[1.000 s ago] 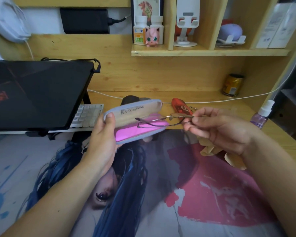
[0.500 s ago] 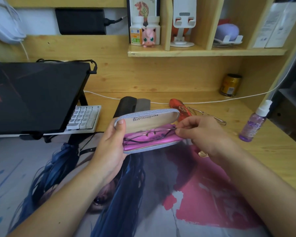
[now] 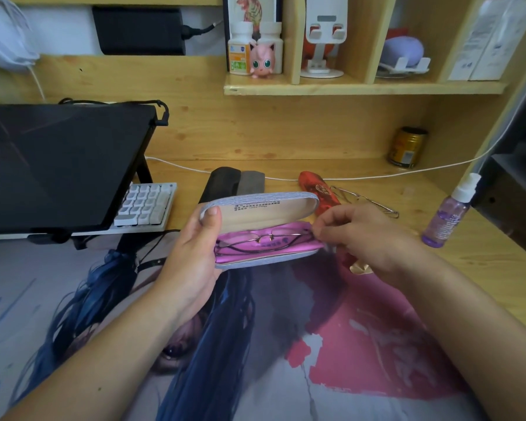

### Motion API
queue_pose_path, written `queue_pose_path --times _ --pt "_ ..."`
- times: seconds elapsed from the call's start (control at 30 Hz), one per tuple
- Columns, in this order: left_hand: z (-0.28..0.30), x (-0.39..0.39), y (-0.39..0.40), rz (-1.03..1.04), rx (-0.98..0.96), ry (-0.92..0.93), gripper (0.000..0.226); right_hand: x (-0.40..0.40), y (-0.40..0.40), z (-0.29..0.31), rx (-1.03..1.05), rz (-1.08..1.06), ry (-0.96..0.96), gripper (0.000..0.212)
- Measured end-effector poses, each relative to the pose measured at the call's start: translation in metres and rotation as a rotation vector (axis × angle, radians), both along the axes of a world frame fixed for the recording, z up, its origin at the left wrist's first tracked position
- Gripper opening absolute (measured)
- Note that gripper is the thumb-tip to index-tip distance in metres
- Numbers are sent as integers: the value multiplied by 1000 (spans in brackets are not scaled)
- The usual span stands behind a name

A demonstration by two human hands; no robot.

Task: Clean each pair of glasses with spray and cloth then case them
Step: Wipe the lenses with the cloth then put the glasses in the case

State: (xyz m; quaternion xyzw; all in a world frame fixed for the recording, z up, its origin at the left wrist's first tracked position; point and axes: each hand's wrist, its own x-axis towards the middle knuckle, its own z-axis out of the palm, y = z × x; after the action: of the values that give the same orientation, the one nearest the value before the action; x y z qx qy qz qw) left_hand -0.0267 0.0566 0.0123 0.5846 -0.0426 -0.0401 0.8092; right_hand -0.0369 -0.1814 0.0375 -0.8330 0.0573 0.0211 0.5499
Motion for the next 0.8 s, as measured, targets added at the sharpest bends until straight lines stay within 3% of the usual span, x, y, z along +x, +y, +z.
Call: queue_pose_path --times 0.1,0.2,0.3,0.4,0.53,0.8 --pt "1 -1 0 -21 -24 12 37 2 1 0 46 -22 -47 12" --pt "3 0 3 -81 -48 49 42 4 2 7 339 -83 -64 33" --pt "5 2 7 -179 -106 145 48 -2 1 11 645 232 158 56" --pt "7 2 15 -300 -224 200 51 -4 3 3 615 482 151 62" --pt "0 6 27 -466 -301 48 88 1 0 -5 680 471 23 87" --pt "-5 7 22 -371 -96 -118 87 6 -4 -14 655 451 -93 82"
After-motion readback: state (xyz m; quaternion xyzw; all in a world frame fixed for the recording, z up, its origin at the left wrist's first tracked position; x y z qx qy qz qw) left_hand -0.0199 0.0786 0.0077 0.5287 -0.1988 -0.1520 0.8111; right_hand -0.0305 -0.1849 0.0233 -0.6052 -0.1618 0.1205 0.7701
